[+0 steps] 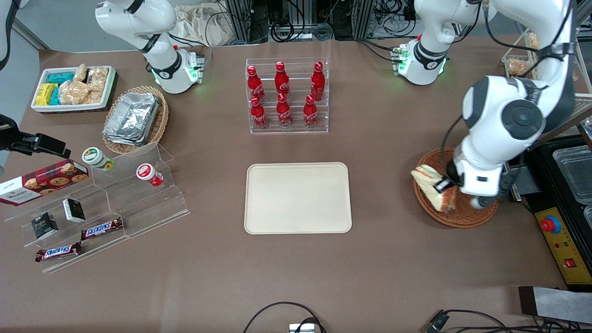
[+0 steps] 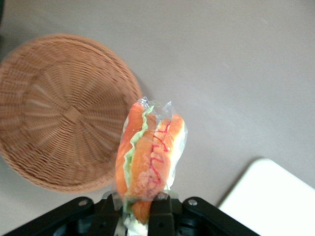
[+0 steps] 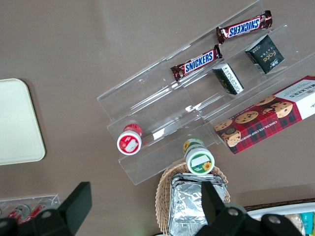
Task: Place sandwich from basket to tray
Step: 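Lift the sandwich with the left gripper and carry it over the tray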
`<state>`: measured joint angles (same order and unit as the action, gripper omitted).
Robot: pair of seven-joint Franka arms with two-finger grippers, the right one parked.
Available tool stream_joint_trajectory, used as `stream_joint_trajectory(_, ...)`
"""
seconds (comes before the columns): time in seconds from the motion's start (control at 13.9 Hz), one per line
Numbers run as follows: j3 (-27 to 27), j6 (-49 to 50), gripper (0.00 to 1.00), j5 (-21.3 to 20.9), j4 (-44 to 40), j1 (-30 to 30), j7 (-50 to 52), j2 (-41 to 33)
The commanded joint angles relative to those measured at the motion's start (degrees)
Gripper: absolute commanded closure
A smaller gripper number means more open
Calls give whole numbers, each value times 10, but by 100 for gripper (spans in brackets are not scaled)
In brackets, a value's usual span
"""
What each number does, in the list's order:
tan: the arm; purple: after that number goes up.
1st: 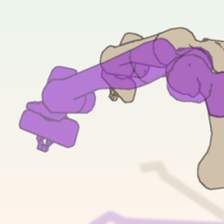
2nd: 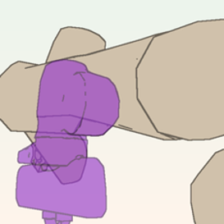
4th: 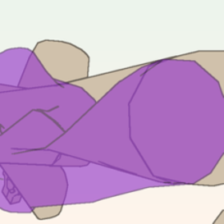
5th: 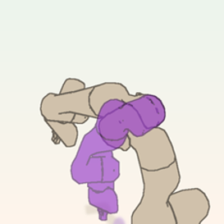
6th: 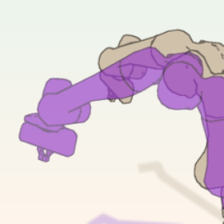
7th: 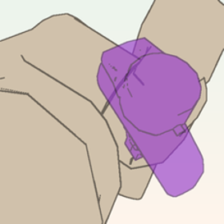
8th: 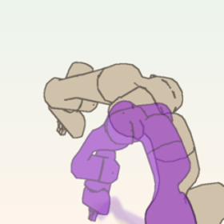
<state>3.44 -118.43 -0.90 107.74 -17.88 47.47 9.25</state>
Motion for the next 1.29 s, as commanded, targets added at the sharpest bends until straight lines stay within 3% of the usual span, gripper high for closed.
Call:
stream_joint_trajectory(0.0, -32, 7, 89, -9, -7, -22, -11, -10)
stream_joint_trajectory(0.29, -103, -12, 85, -62, -6, -31, -42, 2)
stream_joint_trajectory(0.65, -163, -102, 85, -67, -10, -32, -41, 43)
stream_joint_trajectory(1.22, -172, -145, 85, -66, -91, -73, -26, 180)
